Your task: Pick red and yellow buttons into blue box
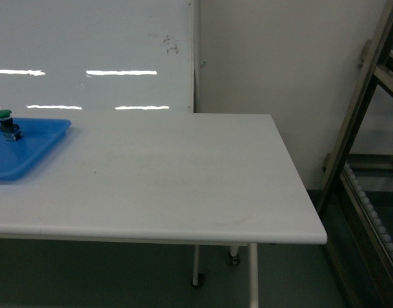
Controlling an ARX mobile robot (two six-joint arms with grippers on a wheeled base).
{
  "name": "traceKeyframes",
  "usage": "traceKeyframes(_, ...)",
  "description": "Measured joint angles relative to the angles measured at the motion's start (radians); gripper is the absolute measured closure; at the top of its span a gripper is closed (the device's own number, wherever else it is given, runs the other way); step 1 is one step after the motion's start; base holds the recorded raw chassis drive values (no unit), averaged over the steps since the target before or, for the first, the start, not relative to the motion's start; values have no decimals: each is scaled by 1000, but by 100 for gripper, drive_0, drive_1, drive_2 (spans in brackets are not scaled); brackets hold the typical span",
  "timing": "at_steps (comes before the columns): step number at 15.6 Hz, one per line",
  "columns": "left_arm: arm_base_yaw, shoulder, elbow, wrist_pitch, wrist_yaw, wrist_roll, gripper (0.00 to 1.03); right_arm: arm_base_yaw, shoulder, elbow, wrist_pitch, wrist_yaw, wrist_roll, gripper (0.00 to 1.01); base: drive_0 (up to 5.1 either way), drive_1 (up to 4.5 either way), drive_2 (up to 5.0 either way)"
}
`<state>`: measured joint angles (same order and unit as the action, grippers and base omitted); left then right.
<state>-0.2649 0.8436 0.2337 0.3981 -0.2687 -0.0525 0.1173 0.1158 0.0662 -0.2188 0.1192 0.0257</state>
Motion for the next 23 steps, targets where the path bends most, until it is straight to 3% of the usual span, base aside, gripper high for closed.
traceKeyframes(15, 0, -1, 0, -1, 0, 0, 76, 0, 0, 0, 0, 0, 0, 71, 486, -344, -131)
traceKeyframes(23, 0, -1, 0, 2, 0, 0, 76, 0, 0, 0, 0, 1, 0, 71, 471, -204, -264)
